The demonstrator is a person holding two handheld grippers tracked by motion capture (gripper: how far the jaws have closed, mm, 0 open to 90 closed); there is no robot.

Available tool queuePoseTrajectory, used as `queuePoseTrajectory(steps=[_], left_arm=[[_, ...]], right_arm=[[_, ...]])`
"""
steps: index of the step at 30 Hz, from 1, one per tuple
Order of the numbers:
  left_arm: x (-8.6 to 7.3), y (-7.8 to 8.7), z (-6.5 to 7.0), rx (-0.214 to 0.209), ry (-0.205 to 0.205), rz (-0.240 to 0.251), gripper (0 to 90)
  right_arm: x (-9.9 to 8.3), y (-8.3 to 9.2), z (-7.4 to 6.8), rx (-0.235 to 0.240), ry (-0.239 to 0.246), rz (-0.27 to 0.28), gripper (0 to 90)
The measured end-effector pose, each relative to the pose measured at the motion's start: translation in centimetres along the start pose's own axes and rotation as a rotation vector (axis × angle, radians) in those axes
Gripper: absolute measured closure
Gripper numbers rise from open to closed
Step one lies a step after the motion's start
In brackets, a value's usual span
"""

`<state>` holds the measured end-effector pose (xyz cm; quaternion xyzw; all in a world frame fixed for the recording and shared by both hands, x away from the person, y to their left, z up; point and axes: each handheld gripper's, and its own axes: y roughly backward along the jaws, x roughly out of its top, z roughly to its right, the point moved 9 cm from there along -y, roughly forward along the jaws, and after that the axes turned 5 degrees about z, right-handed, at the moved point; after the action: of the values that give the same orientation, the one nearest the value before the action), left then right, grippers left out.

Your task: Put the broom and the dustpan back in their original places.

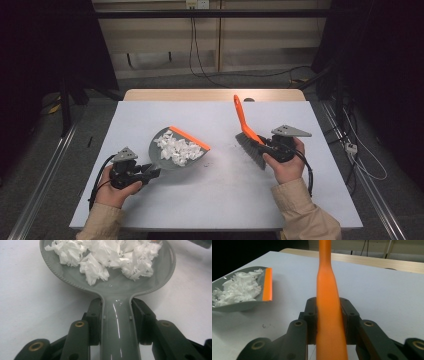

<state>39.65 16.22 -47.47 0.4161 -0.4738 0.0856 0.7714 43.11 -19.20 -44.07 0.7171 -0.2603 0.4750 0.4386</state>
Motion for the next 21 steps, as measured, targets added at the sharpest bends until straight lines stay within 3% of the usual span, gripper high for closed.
queuePoseTrajectory(steps=[12,21], left_arm=[[0.2,-0.5,-1.9,0.110,0.059,0.021,62.5],[0.1,-0.7,-2.9,0.153,0.080,0.013,62.5]], right_arm=[[-0.5,2.1,3.1,-0.071,-0.028,0.015,71.7],[-1.0,3.3,5.0,-0.120,-0.046,0.018,71.7]])
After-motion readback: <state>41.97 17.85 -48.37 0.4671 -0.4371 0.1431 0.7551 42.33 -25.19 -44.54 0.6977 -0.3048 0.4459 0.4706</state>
